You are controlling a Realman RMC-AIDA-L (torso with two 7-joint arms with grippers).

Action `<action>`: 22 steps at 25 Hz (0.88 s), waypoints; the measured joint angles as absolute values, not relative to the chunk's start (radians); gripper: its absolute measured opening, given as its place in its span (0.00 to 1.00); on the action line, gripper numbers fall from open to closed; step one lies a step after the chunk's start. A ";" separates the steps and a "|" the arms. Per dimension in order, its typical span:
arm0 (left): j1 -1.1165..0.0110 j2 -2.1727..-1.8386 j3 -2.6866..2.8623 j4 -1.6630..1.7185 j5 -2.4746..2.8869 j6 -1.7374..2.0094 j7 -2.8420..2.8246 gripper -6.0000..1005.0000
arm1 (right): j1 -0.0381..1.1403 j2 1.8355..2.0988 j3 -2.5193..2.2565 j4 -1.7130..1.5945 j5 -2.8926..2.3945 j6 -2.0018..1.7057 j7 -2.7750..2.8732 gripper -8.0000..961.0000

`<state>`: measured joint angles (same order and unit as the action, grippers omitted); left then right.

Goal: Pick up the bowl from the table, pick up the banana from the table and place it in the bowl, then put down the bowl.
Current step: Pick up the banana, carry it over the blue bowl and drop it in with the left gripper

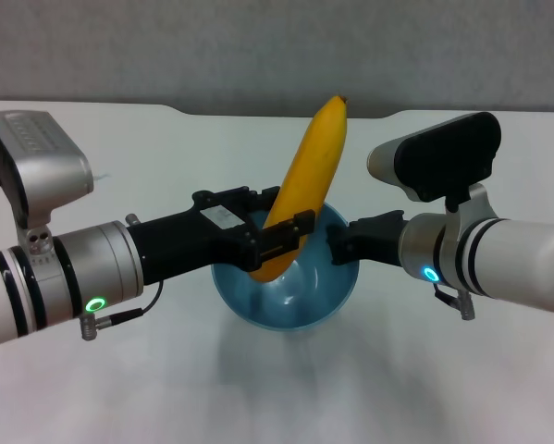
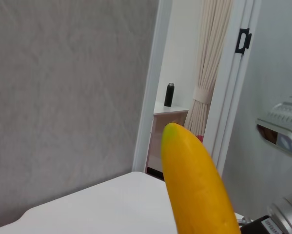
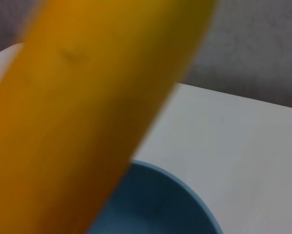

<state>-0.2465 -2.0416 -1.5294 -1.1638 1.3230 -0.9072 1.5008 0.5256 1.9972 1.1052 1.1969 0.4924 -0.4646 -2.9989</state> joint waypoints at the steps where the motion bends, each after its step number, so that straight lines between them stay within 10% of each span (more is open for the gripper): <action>1: -0.250 -2.042 -1.529 -1.152 1.317 -0.907 1.510 0.59 | 0.526 1.997 1.104 1.199 0.492 -0.465 -2.999 0.04; 22: -0.252 -2.042 -1.512 -1.053 1.239 -0.912 1.645 0.61 | 0.518 1.997 1.108 1.231 0.492 -0.469 -2.999 0.04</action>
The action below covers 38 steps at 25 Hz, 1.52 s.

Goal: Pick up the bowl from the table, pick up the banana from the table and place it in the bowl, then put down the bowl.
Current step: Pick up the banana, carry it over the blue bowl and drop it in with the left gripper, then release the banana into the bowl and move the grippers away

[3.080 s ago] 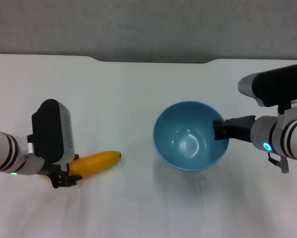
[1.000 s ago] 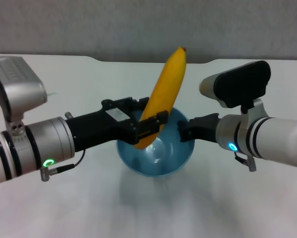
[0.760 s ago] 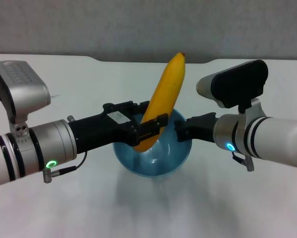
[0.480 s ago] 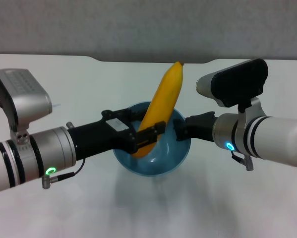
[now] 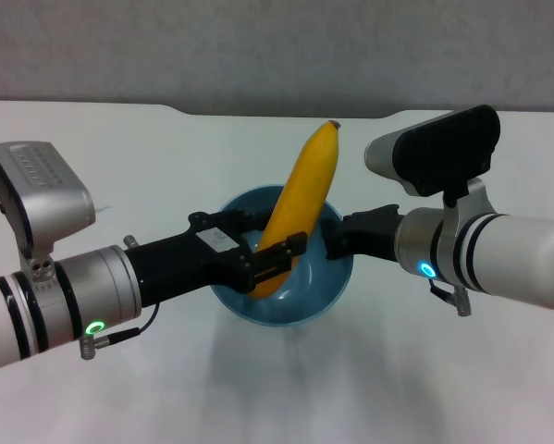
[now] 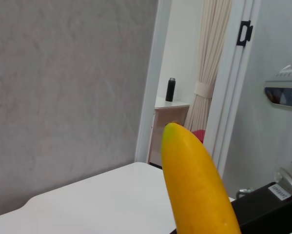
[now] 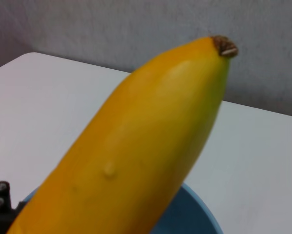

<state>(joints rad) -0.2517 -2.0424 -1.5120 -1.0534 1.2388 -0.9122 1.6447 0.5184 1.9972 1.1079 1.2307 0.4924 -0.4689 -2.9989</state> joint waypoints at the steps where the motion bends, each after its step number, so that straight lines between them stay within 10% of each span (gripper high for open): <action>1: -0.251 -2.042 -1.512 -1.052 1.238 -0.911 1.646 0.61 | 0.518 1.997 1.108 1.231 0.492 -0.469 -2.999 0.04; 9: -0.248 -2.045 -1.516 -1.046 1.222 -0.903 1.647 0.61 | 0.518 1.997 1.111 1.225 0.492 -0.470 -2.999 0.05; 10: -0.247 -2.044 -1.516 -1.046 1.217 -0.903 1.647 0.81 | 0.518 1.997 1.111 1.225 0.492 -0.470 -2.999 0.05; 16: -0.234 -2.037 -1.558 -1.052 1.216 -0.904 1.636 0.90 | 0.518 1.995 1.115 1.223 0.520 -0.482 -2.998 0.06; 38: -0.116 -2.039 -1.848 -0.969 1.294 -0.901 1.644 0.90 | 0.763 1.997 1.223 0.869 0.726 -0.644 -3.000 0.08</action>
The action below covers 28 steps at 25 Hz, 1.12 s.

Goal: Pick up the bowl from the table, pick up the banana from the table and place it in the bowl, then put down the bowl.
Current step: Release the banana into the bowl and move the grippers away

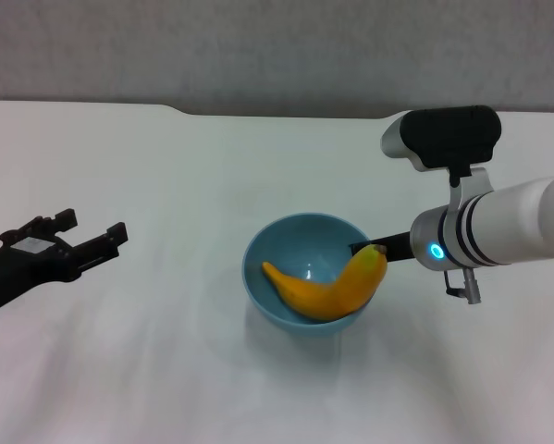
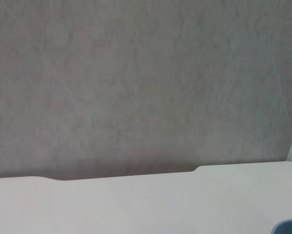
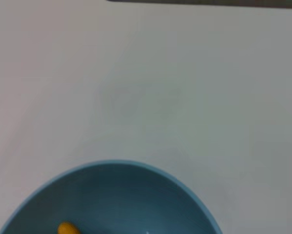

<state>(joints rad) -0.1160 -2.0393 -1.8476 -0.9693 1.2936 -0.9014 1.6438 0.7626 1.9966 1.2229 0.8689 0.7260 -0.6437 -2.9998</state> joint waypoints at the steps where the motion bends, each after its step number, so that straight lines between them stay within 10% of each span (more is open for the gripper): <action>1: -0.117 -2.039 -1.849 -0.965 1.293 -0.901 1.646 0.90 | 0.764 1.997 1.220 0.865 0.726 -0.636 -3.000 0.08; 28: -0.106 -2.042 -1.869 -0.939 1.287 -0.873 1.661 0.90 | 0.678 2.005 1.088 0.876 0.720 -0.495 -3.001 0.11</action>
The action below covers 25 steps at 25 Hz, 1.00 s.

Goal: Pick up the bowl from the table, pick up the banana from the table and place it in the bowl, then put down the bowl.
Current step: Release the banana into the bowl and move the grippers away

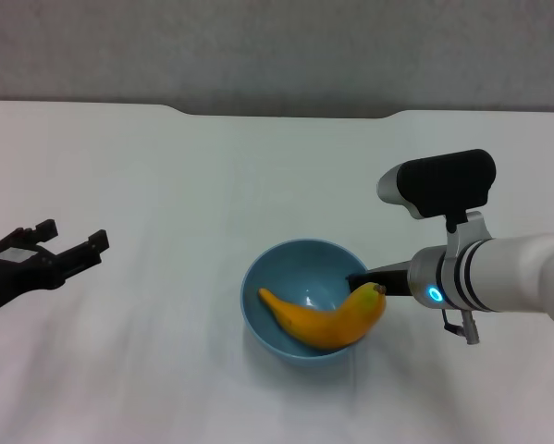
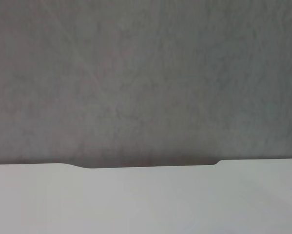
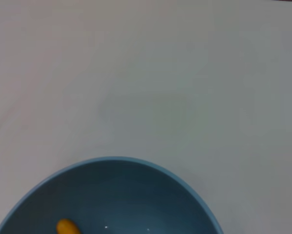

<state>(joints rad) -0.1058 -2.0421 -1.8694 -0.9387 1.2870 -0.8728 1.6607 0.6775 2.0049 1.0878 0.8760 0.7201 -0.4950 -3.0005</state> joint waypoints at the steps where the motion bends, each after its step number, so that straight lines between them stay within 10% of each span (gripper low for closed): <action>1: -0.106 -2.042 -1.870 -0.939 1.287 -0.873 1.661 0.90 | 0.677 2.005 1.087 0.876 0.719 -0.493 -3.000 0.11; 9: -0.104 -2.042 -1.875 -0.937 1.287 -0.874 1.660 0.90 | 0.670 2.003 1.070 0.887 0.690 -0.486 -3.000 0.12; 25: -0.084 -2.042 -1.879 -0.936 1.287 -0.869 1.660 0.90 | 0.406 2.001 1.125 1.199 0.437 -0.393 -2.997 0.68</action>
